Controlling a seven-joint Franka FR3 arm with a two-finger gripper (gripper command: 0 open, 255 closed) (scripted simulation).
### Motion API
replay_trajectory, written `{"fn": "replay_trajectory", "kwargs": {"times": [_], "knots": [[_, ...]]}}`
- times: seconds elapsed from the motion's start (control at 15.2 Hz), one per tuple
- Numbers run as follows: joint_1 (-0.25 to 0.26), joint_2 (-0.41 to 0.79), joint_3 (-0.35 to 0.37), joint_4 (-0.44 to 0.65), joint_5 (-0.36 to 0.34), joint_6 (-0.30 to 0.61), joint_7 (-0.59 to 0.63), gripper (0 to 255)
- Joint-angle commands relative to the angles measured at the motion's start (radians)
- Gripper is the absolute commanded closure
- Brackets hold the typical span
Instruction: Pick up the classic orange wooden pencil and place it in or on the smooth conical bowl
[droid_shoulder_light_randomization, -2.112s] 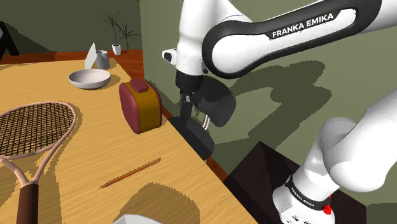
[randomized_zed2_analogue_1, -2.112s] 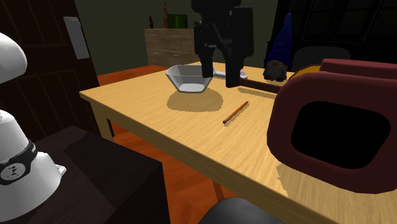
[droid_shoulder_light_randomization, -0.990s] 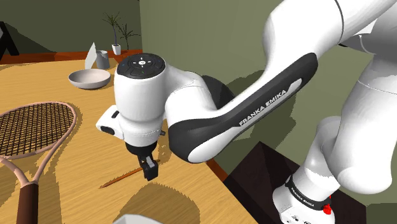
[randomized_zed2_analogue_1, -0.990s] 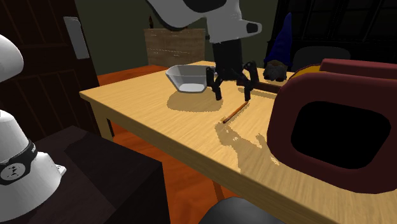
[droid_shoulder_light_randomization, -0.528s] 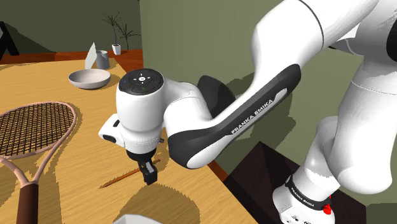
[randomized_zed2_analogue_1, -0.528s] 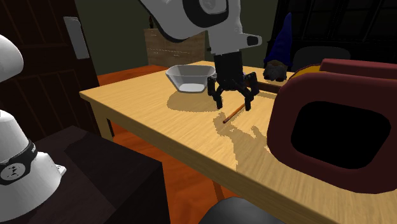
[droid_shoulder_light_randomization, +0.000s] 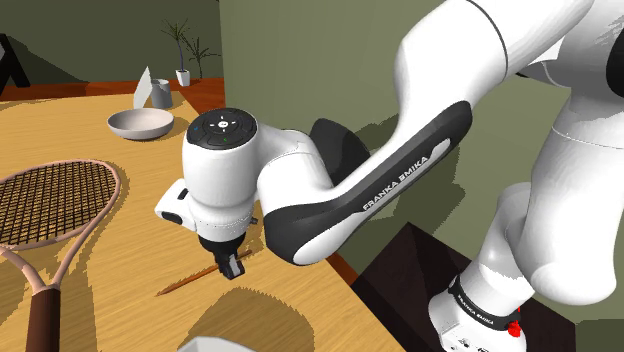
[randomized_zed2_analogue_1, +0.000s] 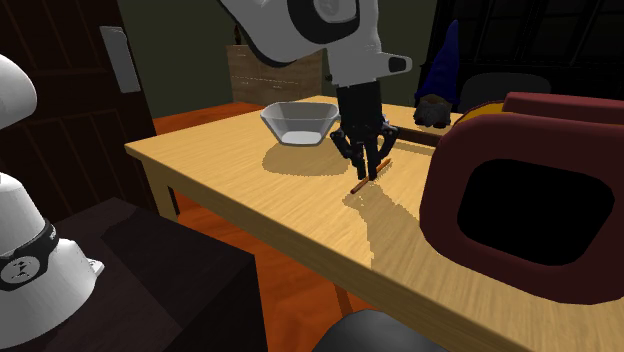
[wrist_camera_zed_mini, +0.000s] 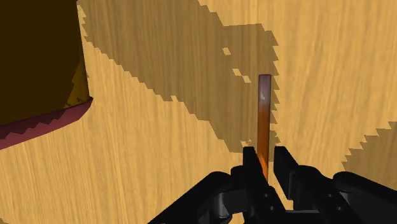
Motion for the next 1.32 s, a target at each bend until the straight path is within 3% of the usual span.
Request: {"fn": "replay_trajectory", "kwargs": {"times": [0.0,0.4,1.25], "knots": [[0.0,0.0,0.0,0.0,0.0,0.0,0.0,255],[0.0,0.0,0.0,0.0,0.0,0.0,0.0,255],[-0.015,-0.109,0.024,0.056,0.112,-0.139,-0.099,255]]}}
